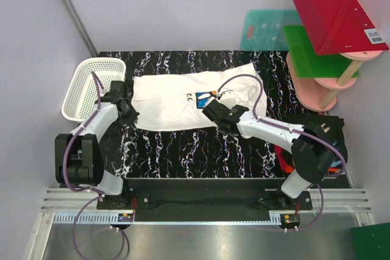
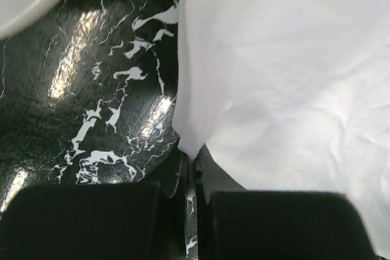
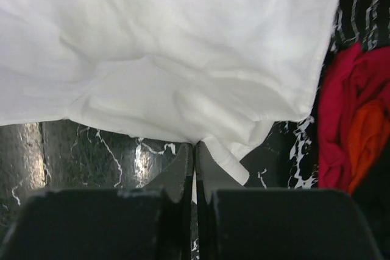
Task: Fold and stack the t-shirts
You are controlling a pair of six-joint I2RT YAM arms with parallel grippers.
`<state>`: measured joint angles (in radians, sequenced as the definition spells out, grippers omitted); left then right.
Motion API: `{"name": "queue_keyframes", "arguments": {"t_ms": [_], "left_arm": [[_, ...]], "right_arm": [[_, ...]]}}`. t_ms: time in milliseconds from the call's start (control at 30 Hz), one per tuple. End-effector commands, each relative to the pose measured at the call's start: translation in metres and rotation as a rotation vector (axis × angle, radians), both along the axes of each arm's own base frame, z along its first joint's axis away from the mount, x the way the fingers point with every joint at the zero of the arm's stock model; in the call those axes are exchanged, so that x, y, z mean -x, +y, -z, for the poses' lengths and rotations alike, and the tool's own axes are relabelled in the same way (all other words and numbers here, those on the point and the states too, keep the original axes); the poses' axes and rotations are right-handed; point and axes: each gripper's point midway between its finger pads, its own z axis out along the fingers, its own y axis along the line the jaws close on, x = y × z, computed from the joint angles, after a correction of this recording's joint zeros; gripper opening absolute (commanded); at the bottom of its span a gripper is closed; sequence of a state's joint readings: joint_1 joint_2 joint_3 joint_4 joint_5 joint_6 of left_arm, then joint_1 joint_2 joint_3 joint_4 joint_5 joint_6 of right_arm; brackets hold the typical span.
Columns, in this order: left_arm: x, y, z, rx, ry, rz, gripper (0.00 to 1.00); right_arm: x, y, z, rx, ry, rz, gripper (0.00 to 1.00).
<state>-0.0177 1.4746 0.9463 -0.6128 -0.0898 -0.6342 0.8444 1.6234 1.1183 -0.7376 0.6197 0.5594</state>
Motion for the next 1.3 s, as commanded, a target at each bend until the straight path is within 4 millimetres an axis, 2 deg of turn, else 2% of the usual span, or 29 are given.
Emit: {"name": "queue_keyframes", "arguments": {"t_ms": [0,67,133,267,300,400,533,733,767,833,867,900,967,1000,1167,1267], "left_arm": [[-0.026,-0.001,-0.018,0.004,-0.051,0.015,0.00],[-0.036,-0.002,-0.022,0.009,-0.055,0.018,0.00],[-0.045,-0.002,-0.020,0.010,-0.049,0.015,0.00],[-0.062,-0.003,-0.018,0.012,-0.044,0.011,0.00],[-0.064,-0.003,-0.010,0.014,-0.022,0.015,0.00],[-0.077,-0.003,-0.009,0.013,-0.019,0.013,0.00],[-0.087,-0.004,-0.006,0.015,-0.015,0.008,0.00],[-0.099,0.000,-0.004,-0.003,-0.010,-0.012,0.02],[-0.103,-0.001,-0.002,0.003,-0.006,-0.002,0.18],[-0.104,-0.002,0.000,0.004,0.014,-0.002,0.30],[-0.105,-0.002,0.003,0.006,0.022,0.000,0.47],[-0.104,-0.002,0.003,0.007,0.026,-0.005,0.71],[-0.102,-0.001,-0.001,0.001,0.014,-0.021,0.93],[-0.102,0.000,-0.004,-0.003,0.006,-0.023,0.99],[-0.105,-0.002,-0.020,0.003,-0.047,-0.009,0.99],[-0.107,-0.005,-0.022,0.008,-0.065,-0.006,0.99]], "right_arm": [[-0.038,-0.006,-0.046,0.103,-0.200,0.031,0.00],[-0.047,-0.005,-0.044,0.144,-0.208,0.027,0.00],[-0.059,-0.003,-0.052,0.166,-0.240,0.031,0.00],[-0.080,-0.007,-0.048,0.203,-0.249,0.042,0.00],[-0.087,-0.012,-0.049,0.199,-0.255,0.064,0.00],[-0.102,-0.019,-0.046,0.207,-0.250,0.084,0.00],[-0.116,-0.026,-0.042,0.233,-0.245,0.084,0.00],[-0.135,-0.023,-0.039,0.236,-0.255,0.065,0.00],[-0.138,-0.018,-0.041,0.224,-0.260,0.054,0.00],[-0.142,-0.015,-0.036,0.231,-0.251,0.033,0.00],[-0.145,-0.011,-0.036,0.225,-0.254,0.025,0.00],[-0.146,-0.011,-0.035,0.229,-0.249,0.011,0.00],[-0.149,-0.008,-0.033,0.228,-0.250,0.003,0.00],[-0.149,-0.007,-0.032,0.234,-0.248,-0.006,0.00],[-0.159,-0.006,-0.035,0.249,-0.270,-0.013,0.00],[-0.166,-0.005,-0.038,0.278,-0.281,-0.020,0.00]]}}
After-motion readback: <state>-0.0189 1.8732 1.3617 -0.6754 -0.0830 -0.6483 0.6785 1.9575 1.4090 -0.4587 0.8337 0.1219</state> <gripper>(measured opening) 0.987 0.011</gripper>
